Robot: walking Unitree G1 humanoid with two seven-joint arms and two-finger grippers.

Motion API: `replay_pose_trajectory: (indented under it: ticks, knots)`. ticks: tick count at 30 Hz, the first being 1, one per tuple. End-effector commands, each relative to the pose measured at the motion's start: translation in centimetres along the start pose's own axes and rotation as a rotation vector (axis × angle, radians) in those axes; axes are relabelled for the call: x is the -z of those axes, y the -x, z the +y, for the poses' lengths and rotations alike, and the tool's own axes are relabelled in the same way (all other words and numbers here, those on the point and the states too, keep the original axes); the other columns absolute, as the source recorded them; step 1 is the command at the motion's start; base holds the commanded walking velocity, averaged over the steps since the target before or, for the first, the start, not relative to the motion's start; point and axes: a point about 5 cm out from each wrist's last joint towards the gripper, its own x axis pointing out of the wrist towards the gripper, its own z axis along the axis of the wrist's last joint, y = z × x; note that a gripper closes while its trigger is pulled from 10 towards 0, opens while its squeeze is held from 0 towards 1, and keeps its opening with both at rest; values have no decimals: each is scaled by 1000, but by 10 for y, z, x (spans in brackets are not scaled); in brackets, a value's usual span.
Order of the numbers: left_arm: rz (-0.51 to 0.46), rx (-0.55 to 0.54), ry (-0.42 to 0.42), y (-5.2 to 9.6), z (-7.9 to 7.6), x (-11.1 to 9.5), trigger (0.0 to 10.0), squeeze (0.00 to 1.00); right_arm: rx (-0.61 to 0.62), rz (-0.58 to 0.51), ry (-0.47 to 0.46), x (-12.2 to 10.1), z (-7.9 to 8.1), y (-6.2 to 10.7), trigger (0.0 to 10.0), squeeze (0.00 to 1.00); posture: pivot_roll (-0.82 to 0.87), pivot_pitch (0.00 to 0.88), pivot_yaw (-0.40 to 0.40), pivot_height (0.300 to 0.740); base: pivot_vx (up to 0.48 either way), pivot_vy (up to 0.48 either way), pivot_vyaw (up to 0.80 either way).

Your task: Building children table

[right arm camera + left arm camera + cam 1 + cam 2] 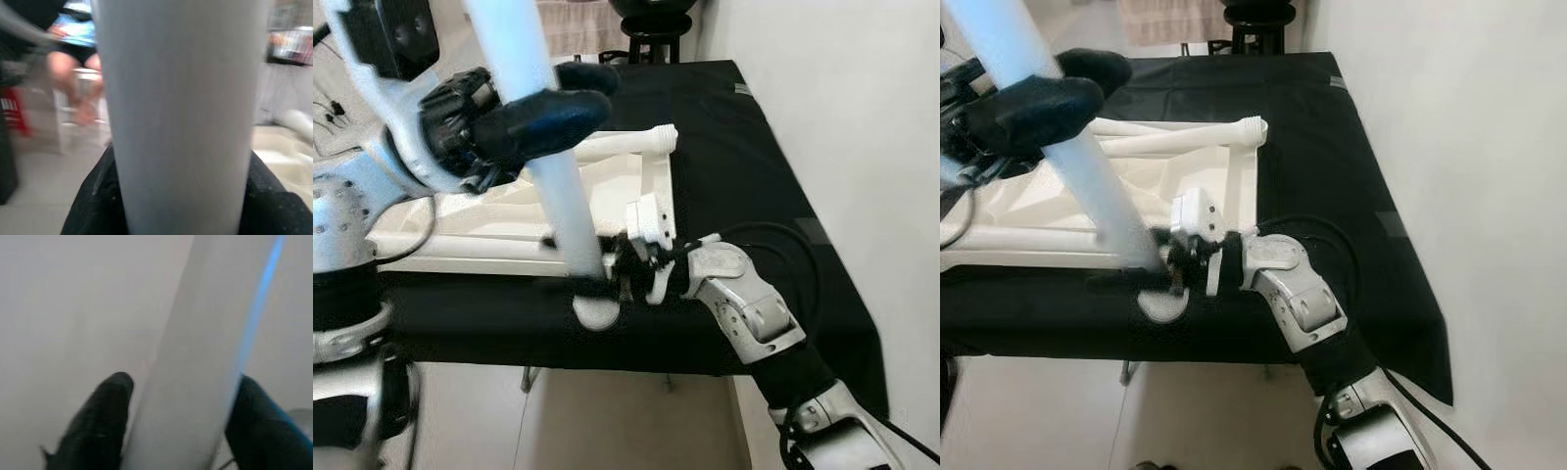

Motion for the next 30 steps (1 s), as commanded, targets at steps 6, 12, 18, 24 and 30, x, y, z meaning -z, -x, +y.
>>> replay_pose_trajectory:
  ticks: [6,12,18,24,30]
  knots:
    - [-94,-186,-133,7,12,-19,10000,1000,208,-16,-74,9,-15,8,0,0,22,66,27,740,0,0,0]
    - [-188,-704,-323,54,29,-19,10000,1000,478,-93,-162,14,-30,17,0,0,28,0,16,740,0,0,0]
    - [-116,-864,-368,68,29,11,10000,1000,653,-106,-190,21,-41,27,0,0,35,0,-3,740,0,0,0]
    - [26,-1066,-214,83,18,112,10000,0,809,-60,-190,33,-41,40,10000,0,23,0,-23,740,0,0,0]
    - [109,-1159,-169,89,2,160,10000,0,822,-15,-187,44,-27,42,10000,0,21,0,-56,740,0,0,0]
